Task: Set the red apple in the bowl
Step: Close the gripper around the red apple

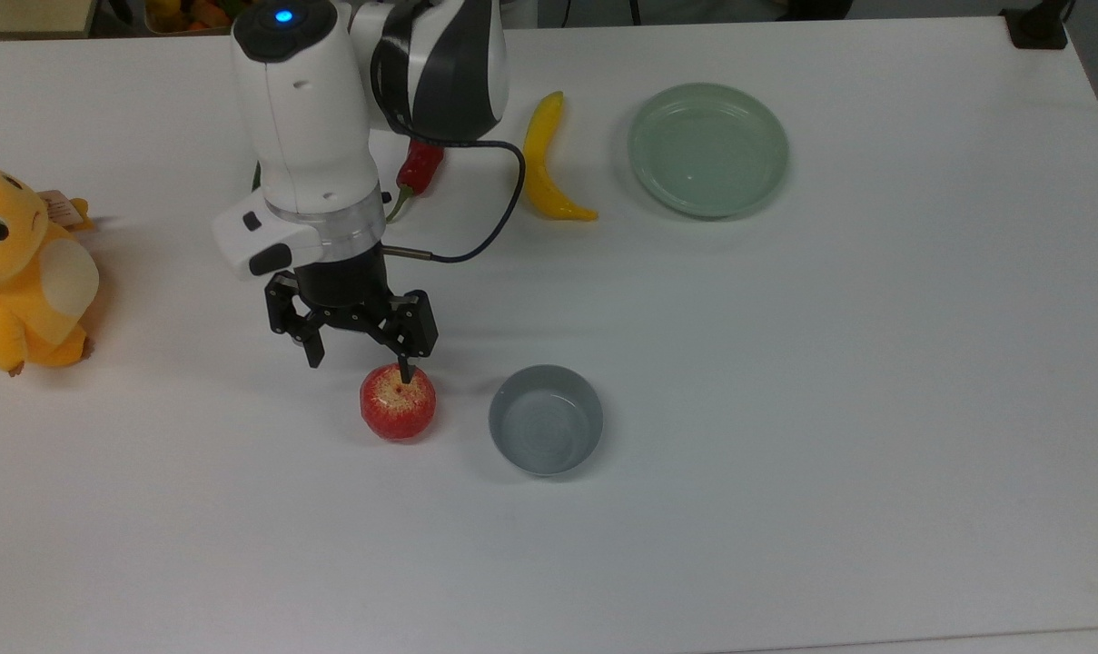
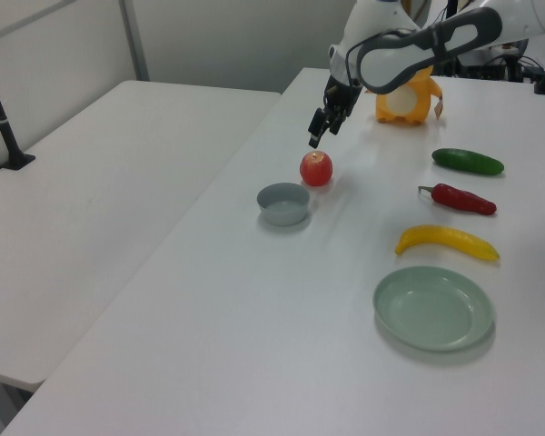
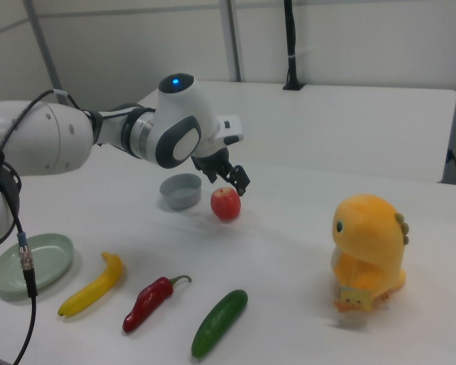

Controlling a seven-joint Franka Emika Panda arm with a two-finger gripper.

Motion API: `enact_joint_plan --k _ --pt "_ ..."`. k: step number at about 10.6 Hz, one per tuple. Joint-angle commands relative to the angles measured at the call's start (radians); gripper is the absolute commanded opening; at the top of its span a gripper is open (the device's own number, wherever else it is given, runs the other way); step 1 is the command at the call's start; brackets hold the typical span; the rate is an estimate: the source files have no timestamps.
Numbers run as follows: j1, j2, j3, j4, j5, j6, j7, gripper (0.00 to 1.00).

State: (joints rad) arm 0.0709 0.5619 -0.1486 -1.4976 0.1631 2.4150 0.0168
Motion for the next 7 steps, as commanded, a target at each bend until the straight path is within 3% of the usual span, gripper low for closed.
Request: enact_joint_plan --k 1,7 --pt "0.007 0.022 0.001 0.0 0.021 0.026 -0.012 1.0" --pt "0.018 0.061 0.027 0.006 0.019 0.051 -0.006 1.0"
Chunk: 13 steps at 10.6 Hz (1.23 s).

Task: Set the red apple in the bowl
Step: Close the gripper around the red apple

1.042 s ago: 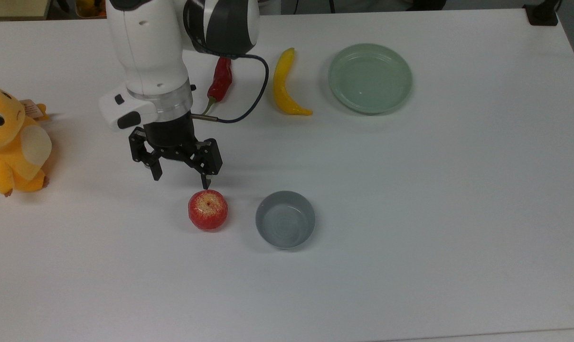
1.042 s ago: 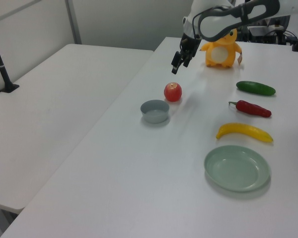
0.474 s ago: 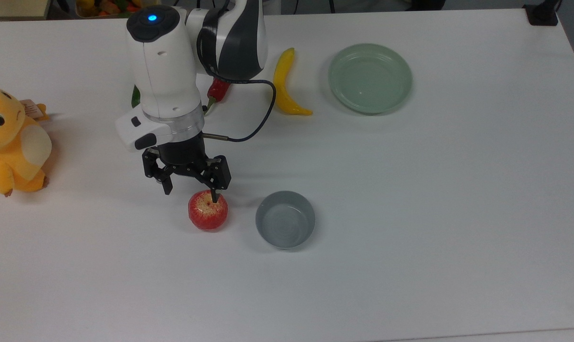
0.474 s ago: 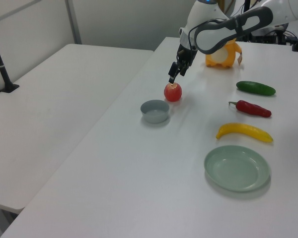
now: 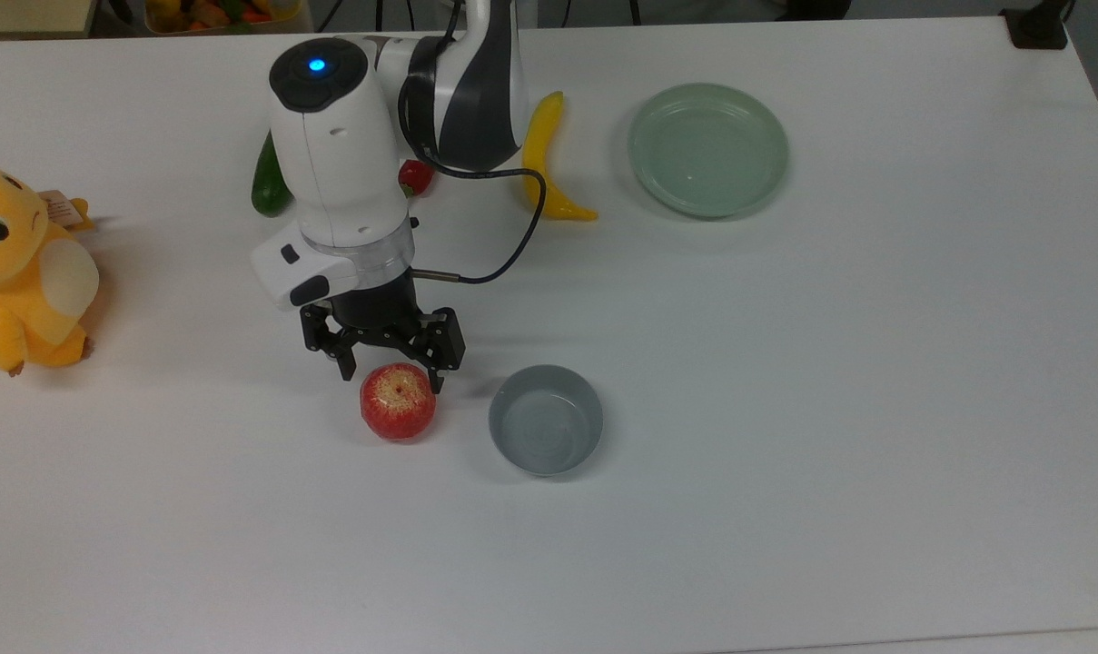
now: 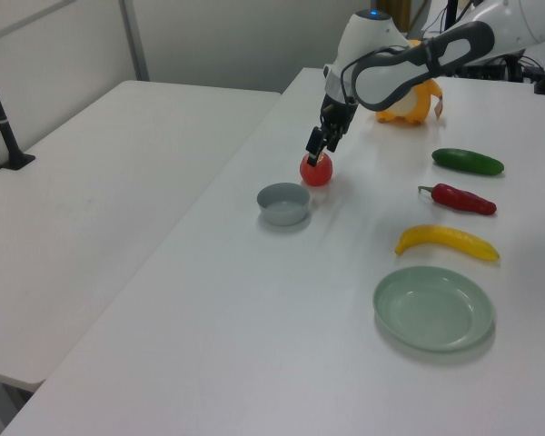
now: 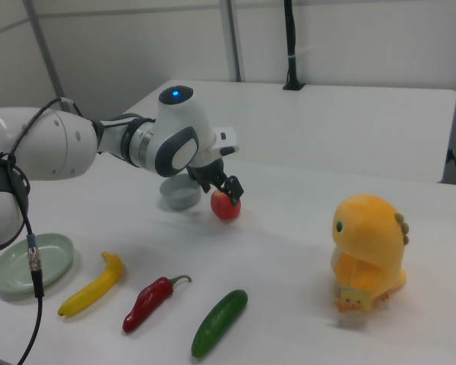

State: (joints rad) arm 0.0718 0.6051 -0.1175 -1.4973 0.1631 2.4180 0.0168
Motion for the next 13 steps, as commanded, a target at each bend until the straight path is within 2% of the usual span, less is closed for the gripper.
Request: enact_joint_plan --k 1,7,9,10,11,13 --pt "0.019 0.034 -0.004 0.005 0.018 0.109 -0.003 1.0" --pt "0.033 0.045 -0.004 0.003 0.007 0.116 -0.006 1.0" --pt "0.033 0.045 -0.004 0.003 -0.016 0.116 -0.012 0.67" --pt "0.033 0.045 -0.004 0.003 -0.036 0.115 -0.012 0.59" --pt "0.033 0.045 -0.004 0.005 -0.039 0.113 -0.012 0.54" --pt "0.033 0.042 -0.004 0.005 -0.039 0.108 -0.014 0.51"
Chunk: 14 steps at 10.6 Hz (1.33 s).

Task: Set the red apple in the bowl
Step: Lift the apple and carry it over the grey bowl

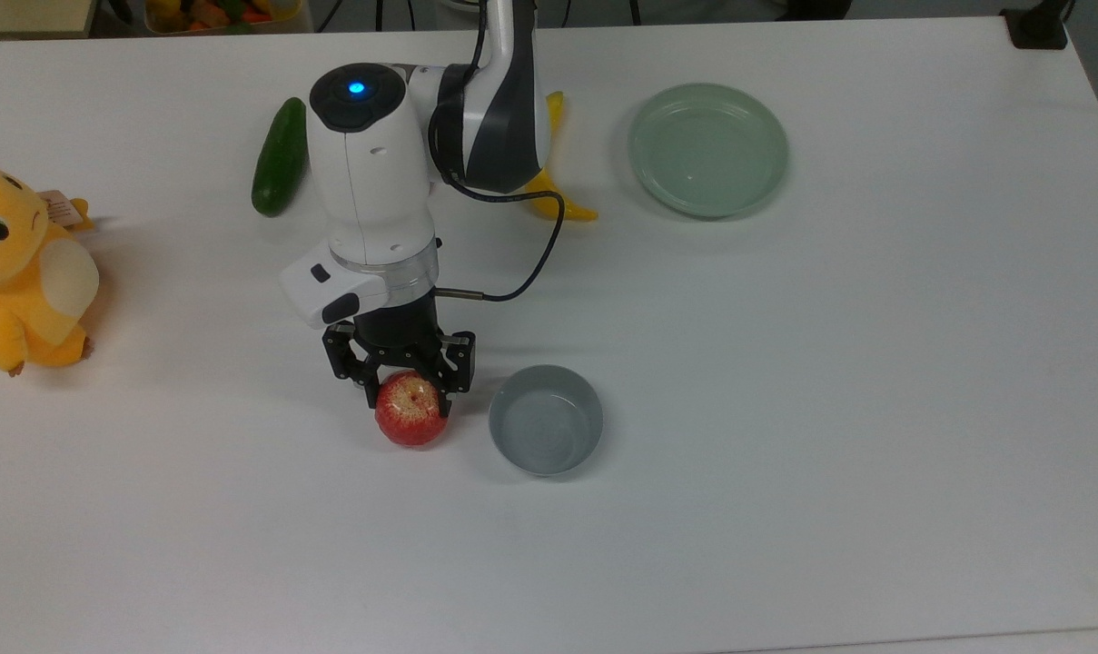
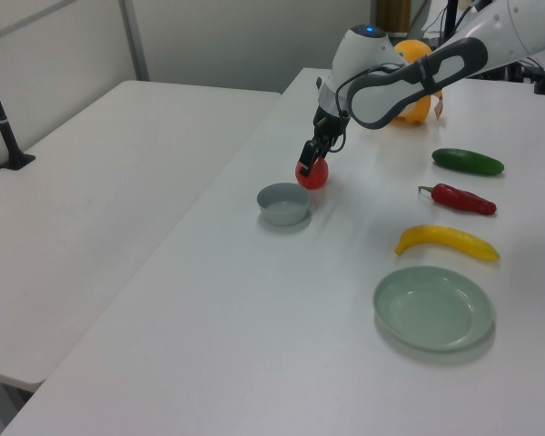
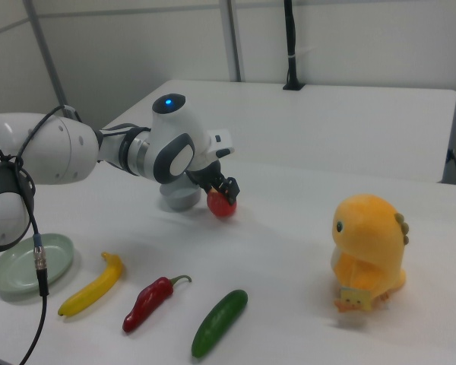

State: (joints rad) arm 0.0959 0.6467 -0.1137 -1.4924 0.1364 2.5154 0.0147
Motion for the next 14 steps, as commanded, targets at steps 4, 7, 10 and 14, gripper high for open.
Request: enact_joint_plan --k 4,7,10,14 --pt "0.002 -0.024 -0.007 0.001 -0.011 0.007 -0.012 0.49" --pt "-0.002 -0.056 -0.007 0.001 -0.001 0.002 -0.01 0.49" --pt "-0.013 -0.099 -0.007 0.009 0.005 -0.096 -0.009 0.49" --pt "0.005 -0.153 -0.006 0.009 0.008 -0.165 -0.002 0.5"
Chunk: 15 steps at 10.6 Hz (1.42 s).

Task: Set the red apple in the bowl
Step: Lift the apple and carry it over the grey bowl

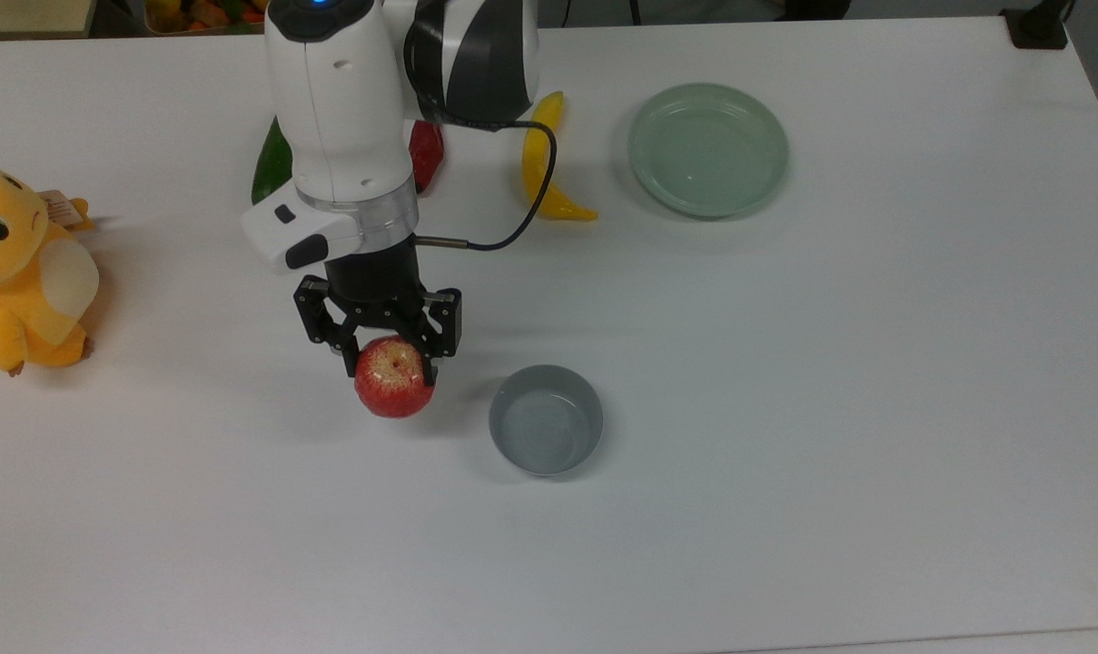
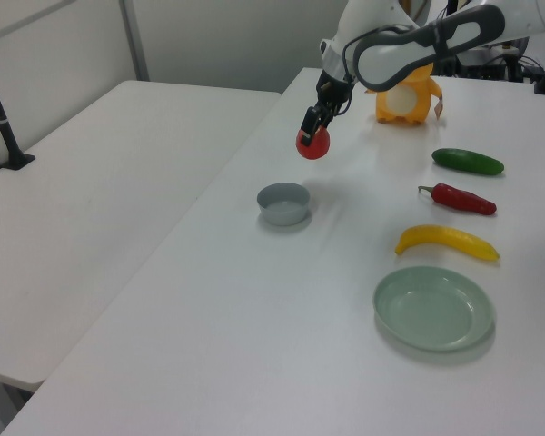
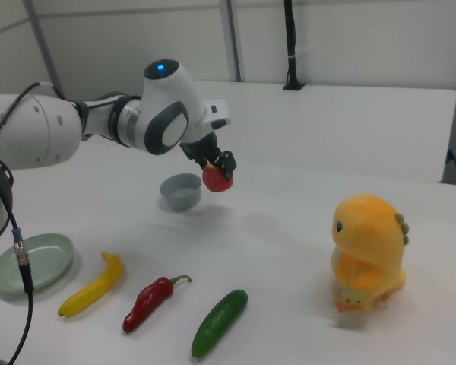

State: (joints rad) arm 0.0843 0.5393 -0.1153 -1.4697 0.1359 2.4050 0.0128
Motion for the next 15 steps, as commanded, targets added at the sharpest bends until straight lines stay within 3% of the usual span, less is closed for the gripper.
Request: enact_joint_plan --k 1,8,15 --pt "0.024 -0.05 0.009 -0.014 0.008 -0.079 0.001 0.5" --pt "0.115 -0.024 0.02 -0.014 0.007 -0.066 0.059 0.5" --pt "0.184 0.045 0.019 -0.012 0.01 0.106 0.134 0.5"
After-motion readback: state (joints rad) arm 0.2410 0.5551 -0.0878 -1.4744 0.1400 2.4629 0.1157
